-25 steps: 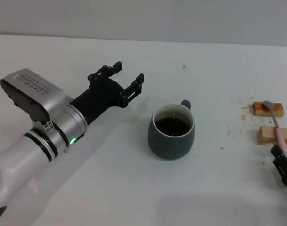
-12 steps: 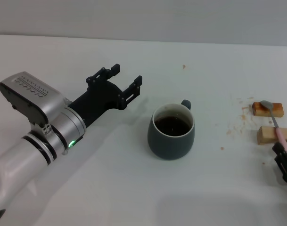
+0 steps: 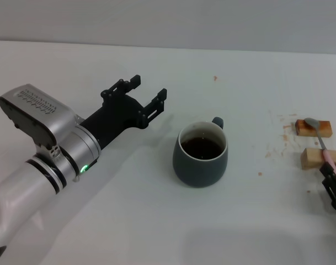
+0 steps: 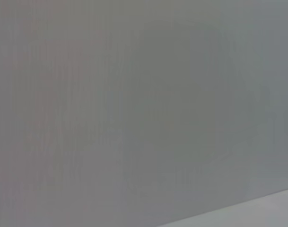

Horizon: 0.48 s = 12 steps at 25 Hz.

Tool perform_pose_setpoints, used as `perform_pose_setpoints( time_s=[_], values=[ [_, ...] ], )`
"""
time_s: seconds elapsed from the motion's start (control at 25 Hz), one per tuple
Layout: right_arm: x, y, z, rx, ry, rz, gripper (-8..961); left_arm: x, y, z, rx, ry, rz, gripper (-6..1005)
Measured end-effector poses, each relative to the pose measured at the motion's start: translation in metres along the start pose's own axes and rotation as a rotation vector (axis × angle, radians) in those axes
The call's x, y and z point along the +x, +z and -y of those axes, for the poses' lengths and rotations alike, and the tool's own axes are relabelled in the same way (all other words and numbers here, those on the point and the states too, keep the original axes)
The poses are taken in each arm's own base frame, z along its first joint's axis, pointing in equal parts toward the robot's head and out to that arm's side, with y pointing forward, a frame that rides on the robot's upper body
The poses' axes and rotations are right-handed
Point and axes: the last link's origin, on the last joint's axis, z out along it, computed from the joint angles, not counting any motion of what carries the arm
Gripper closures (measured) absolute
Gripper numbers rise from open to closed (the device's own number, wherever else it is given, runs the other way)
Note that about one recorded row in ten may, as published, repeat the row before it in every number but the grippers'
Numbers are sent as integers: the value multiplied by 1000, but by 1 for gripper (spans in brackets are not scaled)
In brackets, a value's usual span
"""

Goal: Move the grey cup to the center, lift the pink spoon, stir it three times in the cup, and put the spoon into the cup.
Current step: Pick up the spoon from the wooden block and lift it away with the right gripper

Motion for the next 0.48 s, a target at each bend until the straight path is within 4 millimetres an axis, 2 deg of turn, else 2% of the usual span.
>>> perform_pose_setpoints(
  time_s=[0.48],
  values=[
    [-1, 4, -1, -14, -6, -3, 671, -4, -6, -1, 10, -16, 0, 308]
  ],
)
